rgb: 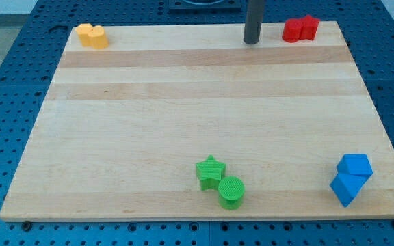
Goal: Push the green circle and green star up a bit
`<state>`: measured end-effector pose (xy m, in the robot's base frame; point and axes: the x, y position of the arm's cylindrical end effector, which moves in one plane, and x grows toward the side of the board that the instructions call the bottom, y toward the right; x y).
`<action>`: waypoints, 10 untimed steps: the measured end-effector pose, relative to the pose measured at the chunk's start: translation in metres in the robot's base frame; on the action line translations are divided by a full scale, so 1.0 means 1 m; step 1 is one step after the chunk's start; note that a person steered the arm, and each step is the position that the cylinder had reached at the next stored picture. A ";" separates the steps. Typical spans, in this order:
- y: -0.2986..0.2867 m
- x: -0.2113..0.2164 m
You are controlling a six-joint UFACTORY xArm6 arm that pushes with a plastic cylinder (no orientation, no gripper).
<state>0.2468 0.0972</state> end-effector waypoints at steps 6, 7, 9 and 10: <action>-0.014 0.186; -0.001 0.213; 0.013 0.252; 0.026 0.276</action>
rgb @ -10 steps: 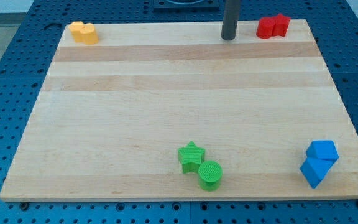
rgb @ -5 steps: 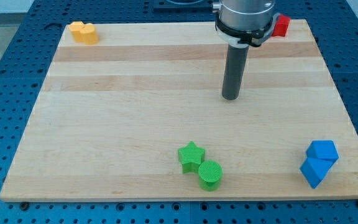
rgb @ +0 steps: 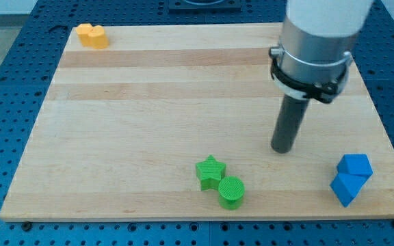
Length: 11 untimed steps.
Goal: Push the green circle and green star up a bit
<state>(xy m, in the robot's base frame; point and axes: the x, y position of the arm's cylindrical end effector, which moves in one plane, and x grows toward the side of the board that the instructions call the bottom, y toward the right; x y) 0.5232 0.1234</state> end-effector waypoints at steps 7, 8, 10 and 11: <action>-0.089 0.096; -0.096 0.093; -0.132 0.057; -0.130 0.076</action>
